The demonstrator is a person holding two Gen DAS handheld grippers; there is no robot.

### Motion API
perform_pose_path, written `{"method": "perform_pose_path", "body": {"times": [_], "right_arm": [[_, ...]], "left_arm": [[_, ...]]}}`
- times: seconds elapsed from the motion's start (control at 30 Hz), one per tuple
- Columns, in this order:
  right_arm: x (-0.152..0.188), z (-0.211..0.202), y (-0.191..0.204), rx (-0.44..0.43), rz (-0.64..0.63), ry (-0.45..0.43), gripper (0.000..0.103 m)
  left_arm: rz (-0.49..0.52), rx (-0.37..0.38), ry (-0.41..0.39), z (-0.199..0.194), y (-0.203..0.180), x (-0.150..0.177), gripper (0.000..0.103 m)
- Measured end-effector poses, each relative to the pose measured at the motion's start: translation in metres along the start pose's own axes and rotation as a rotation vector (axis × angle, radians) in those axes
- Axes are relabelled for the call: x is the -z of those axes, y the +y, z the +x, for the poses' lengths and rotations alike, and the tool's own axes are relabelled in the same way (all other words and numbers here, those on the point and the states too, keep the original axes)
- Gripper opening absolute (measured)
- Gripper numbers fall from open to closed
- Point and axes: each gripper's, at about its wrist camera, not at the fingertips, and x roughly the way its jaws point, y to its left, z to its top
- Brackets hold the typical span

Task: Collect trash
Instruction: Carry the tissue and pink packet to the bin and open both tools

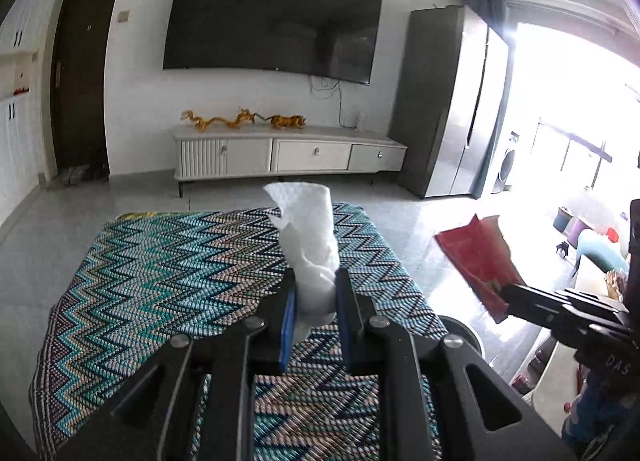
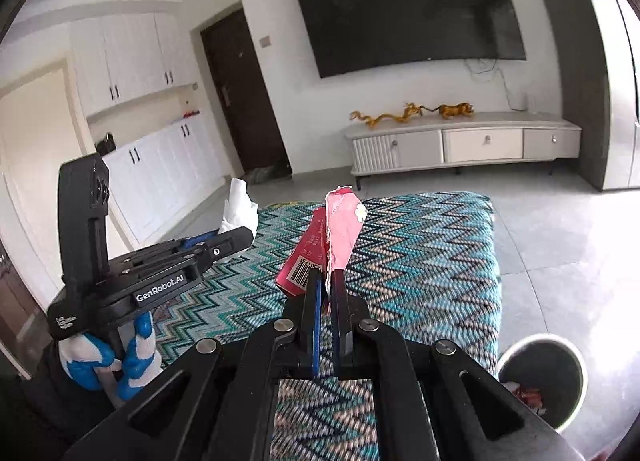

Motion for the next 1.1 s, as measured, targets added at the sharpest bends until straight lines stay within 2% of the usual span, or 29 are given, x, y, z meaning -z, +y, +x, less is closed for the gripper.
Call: {"method": "perform_pose_path", "body": {"times": [0.2,0.57,0.77,1.1], "right_arm": [[0.014,-0.041,-0.006,0.062,0.011,-0.048,0.004],[0.032,-0.075,-0.032,0.127,0.067,-0.08,0.004],[0.042,-0.082,-0.06,0.162,0.141,-0.076,0.004],[0.061,-0.068,-0.137,0.229,0.306,-0.049,0.004]], "left_arm": [[0.057,-0.016,-0.021,-0.016,-0.027,0.006,0.017],[0.138,0.009,-0.027,-0.016,-0.065,0.012,0.017],[0.185,0.041,0.016,0.005,-0.089,0.021,0.017],[0.286,0.086,0.126,0.063,-0.141,0.035,0.017]]}}
